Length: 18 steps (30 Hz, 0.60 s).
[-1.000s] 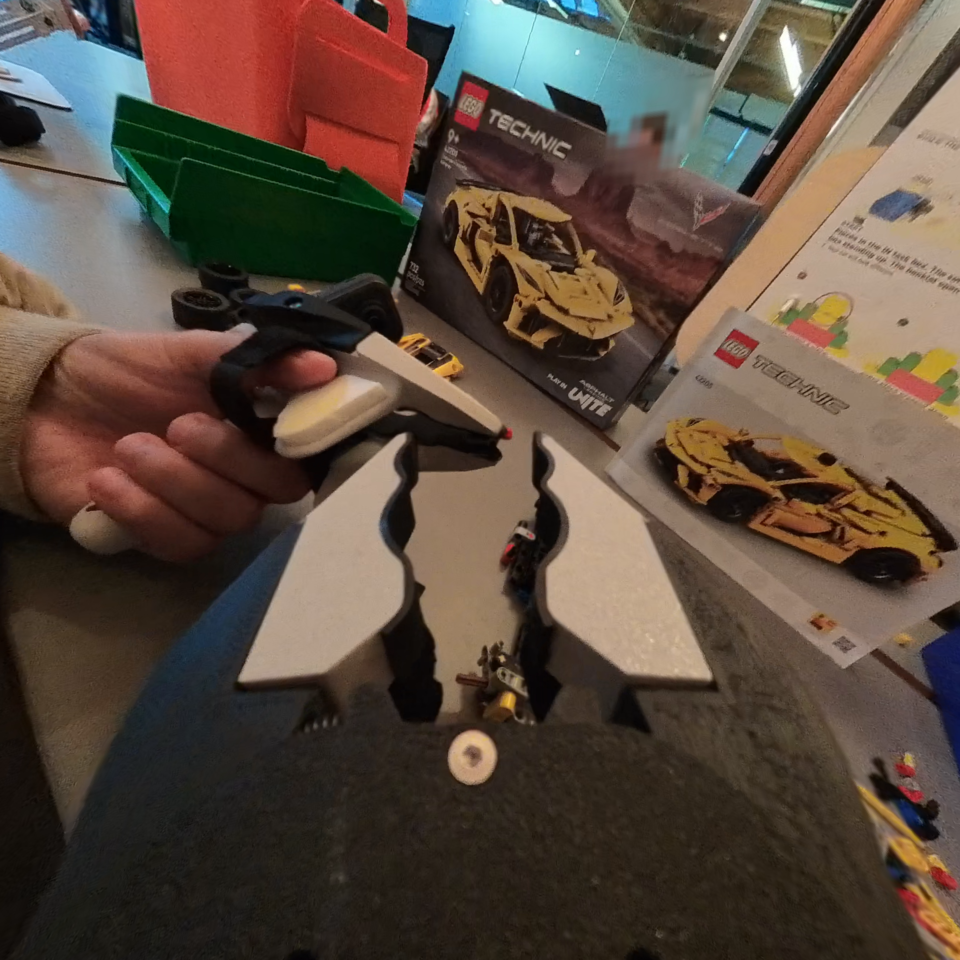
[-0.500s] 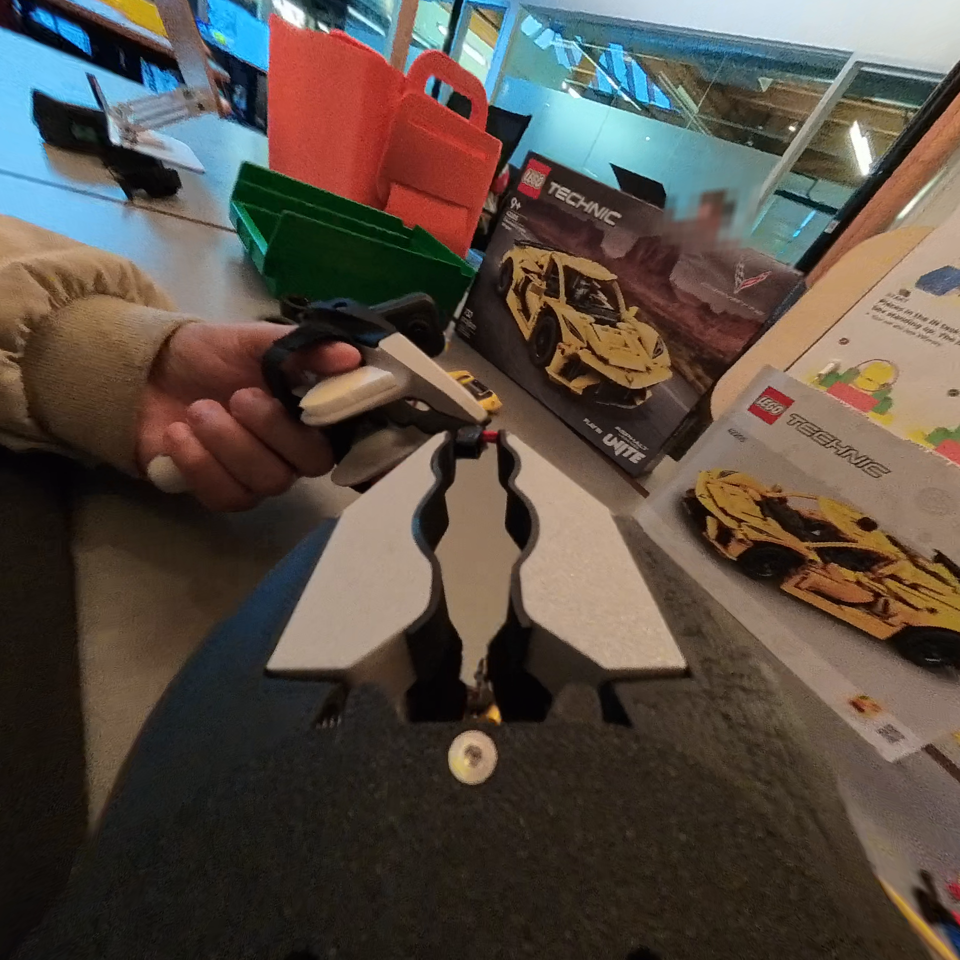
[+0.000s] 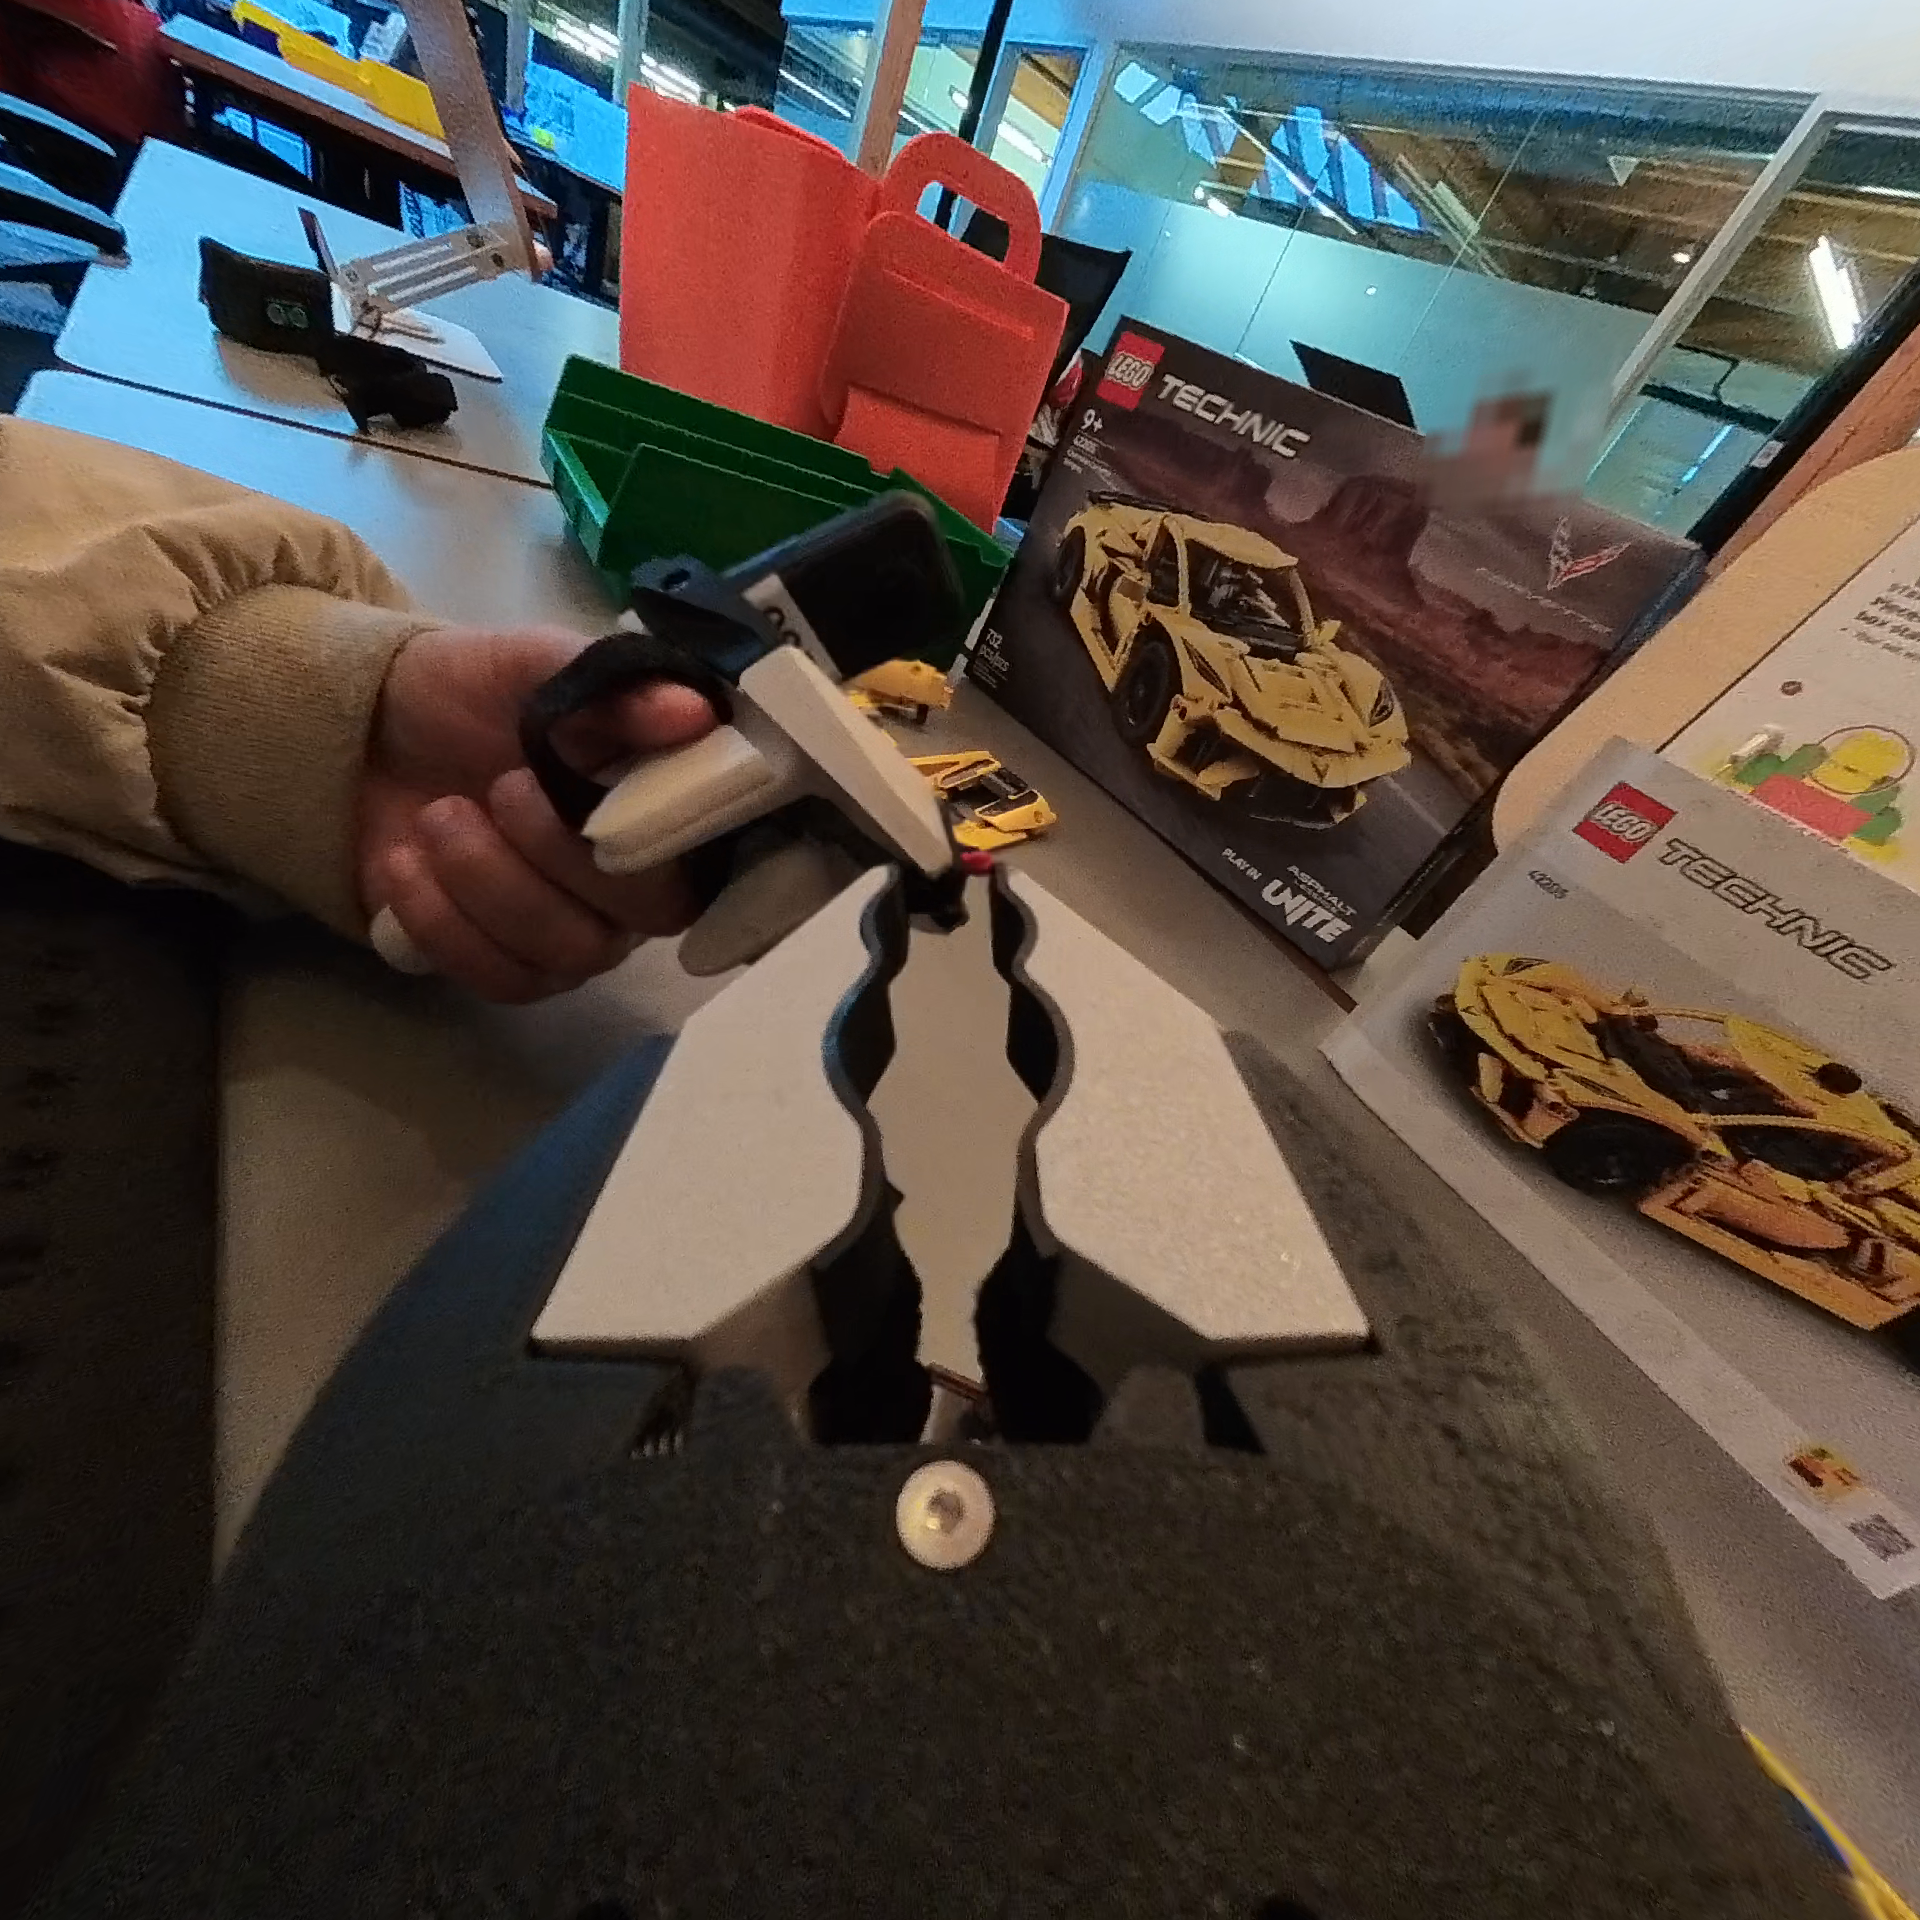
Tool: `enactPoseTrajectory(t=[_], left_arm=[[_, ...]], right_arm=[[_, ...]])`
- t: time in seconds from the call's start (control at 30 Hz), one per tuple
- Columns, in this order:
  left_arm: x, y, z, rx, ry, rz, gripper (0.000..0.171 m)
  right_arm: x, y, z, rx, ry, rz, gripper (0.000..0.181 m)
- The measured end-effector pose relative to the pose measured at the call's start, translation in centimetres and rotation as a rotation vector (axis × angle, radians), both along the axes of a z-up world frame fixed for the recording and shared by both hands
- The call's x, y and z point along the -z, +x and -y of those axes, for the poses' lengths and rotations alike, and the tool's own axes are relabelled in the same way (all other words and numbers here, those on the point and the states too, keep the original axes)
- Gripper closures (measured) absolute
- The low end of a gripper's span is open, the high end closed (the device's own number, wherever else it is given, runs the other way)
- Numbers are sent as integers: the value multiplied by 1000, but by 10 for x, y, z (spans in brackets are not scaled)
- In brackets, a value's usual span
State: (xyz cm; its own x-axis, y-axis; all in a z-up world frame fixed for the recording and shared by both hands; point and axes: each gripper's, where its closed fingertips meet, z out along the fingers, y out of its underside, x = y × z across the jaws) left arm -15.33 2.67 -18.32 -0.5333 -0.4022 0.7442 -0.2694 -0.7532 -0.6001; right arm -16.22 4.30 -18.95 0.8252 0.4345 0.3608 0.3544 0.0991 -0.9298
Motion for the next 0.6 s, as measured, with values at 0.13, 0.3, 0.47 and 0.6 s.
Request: enactPoseTrajectory(t=[0.13, 0.3, 0.47, 0.6], left_arm=[[1, 0, -1, 11, -31, -9, 165], [6, -2, 1, 50, -43, -35, 165], [5, -2, 1, 57, -84, -35, 165], [5, -2, 1, 72, -113, -40, 165]], right_arm=[[0, 1, -1, 74, 68, 87, 167], [3, -2, 1, 91, 119, 173, 167], [5, -1, 0, 37, 20, 131, 168], [6, -1, 1, 50, 11, 135, 169]])
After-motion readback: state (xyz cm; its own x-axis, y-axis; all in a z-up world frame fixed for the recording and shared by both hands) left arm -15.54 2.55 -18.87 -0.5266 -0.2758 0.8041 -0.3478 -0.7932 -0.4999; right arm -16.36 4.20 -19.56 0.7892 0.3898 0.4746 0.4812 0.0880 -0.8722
